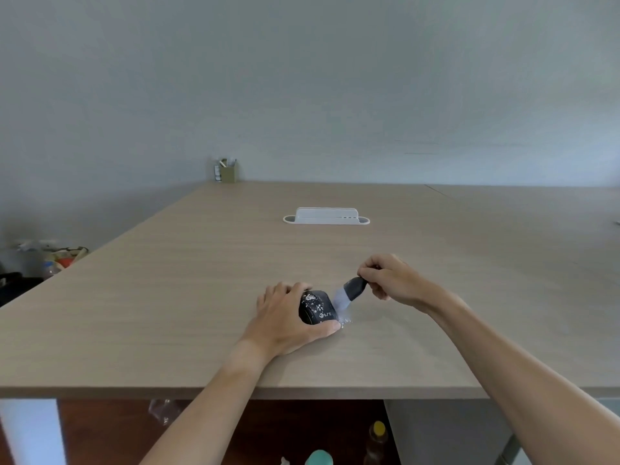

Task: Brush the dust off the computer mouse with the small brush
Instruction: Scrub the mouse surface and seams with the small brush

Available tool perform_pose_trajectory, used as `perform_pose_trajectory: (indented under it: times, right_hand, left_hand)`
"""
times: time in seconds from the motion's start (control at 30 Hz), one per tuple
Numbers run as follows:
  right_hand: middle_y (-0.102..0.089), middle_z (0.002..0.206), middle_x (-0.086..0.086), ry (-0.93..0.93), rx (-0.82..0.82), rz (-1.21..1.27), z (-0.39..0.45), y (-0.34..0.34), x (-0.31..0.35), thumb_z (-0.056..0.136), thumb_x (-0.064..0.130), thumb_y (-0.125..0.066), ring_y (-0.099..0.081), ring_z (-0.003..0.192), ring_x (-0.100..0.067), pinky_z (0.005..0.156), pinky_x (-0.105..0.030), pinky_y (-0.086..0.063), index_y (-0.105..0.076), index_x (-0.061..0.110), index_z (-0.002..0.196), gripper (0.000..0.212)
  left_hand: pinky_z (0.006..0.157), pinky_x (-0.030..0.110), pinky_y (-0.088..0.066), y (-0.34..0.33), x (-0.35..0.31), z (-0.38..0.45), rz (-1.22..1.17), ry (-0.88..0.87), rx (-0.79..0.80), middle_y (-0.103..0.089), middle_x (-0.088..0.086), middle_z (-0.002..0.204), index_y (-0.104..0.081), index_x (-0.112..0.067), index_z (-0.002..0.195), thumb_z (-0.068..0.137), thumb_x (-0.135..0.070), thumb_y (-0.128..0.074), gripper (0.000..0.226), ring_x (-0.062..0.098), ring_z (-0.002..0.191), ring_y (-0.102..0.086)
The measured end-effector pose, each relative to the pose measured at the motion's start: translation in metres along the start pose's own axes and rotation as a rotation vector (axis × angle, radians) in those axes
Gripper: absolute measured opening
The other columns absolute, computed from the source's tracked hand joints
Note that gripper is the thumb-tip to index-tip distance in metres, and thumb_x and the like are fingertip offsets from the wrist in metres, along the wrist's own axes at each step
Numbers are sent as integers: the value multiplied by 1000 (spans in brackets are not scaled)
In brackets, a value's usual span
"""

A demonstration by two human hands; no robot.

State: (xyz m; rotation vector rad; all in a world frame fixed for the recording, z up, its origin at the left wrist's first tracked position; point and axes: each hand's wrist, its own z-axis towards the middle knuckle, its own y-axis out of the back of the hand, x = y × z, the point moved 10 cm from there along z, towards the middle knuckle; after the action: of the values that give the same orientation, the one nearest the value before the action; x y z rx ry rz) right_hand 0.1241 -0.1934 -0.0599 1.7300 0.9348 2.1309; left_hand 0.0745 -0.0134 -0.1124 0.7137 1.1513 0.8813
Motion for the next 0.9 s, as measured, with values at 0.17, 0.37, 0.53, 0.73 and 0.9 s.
perform_pose_trajectory:
  times: [0.17,0.37,0.53,0.73,0.9]
  right_hand:
    - [-47,62,-5,9,104,235,1,-16,9,94,3,-52,-45,49,-16,49,-26,-34,-58,6,82,14]
    - [-52,71,-17,1,70,-36,3,-7,5,84,0,-52,-42,55,-22,48,-27,-32,-61,7,74,15]
    - [-52,74,-16,20,45,118,1,-7,14,86,-2,-51,-43,57,-23,50,-29,-33,-59,6,77,15]
    - [-52,69,-15,38,78,38,3,-21,14,83,0,-52,-44,57,-22,49,-29,-34,-60,8,73,15]
    - [-51,59,-4,44,-8,-126,5,-1,14,83,3,-52,-43,55,-19,52,-28,-34,-61,10,71,17]
  left_hand:
    - [99,32,-29,1,1,1,14,6,-19,-45,-12,109,-46,-47,119,51,-93,-50,82,15,113,-38]
    - [100,31,-27,3,0,1,23,7,-13,-45,-12,116,-48,-43,122,50,-93,-51,88,16,117,-38]
    - [105,34,-24,2,-2,1,5,-37,7,-41,-14,134,-36,-41,137,51,-92,-51,100,15,127,-34]
    - [101,28,-18,-2,-15,-3,-39,-154,79,-42,-23,137,-38,-47,134,62,-72,-47,77,10,131,-34]
    - [98,29,-20,1,-5,2,-23,-89,-12,-42,-16,122,-45,-48,127,59,-82,-55,76,10,120,-36]
